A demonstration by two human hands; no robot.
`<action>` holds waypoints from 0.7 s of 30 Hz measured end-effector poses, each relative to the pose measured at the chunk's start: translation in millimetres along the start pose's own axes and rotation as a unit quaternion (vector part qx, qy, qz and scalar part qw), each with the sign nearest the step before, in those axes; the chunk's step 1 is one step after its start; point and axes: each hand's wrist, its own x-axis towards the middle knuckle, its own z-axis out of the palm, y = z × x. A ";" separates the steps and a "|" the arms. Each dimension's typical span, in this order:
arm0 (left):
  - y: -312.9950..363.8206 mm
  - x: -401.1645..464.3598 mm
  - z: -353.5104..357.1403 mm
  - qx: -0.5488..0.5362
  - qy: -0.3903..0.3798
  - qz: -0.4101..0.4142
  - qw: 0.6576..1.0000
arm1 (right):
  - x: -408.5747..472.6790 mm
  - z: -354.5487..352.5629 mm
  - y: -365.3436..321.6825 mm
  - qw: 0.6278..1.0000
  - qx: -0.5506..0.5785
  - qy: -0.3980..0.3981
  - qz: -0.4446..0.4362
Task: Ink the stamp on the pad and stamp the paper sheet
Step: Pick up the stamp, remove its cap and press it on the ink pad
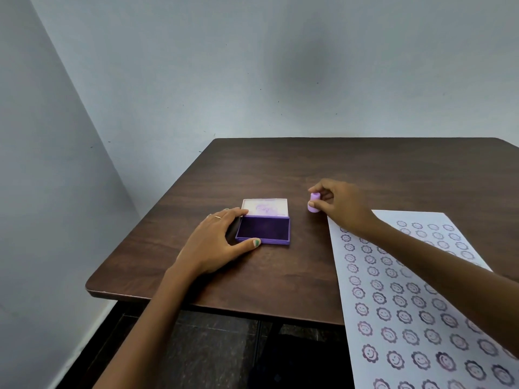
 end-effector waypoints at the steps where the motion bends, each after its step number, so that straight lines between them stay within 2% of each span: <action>1: -0.1 0.0 0.0 0.000 -0.001 0.001 1.000 | -4.7 -0.6 -1.8 1.000 0.002 -0.006 -0.008; 16: 1.8 -1.7 -0.7 -0.002 0.005 -0.005 1.000 | -44.5 -8.8 -18.2 0.995 0.056 -0.071 -0.040; 18: 2.7 -1.7 -2.6 -0.042 0.002 -0.008 0.999 | -40.4 -10.8 -17.0 0.993 0.079 -0.083 -0.030; 21: 8.8 1.9 -8.0 -0.203 0.006 -0.044 0.978 | -31.2 -15.6 -14.2 0.981 0.188 -0.052 0.002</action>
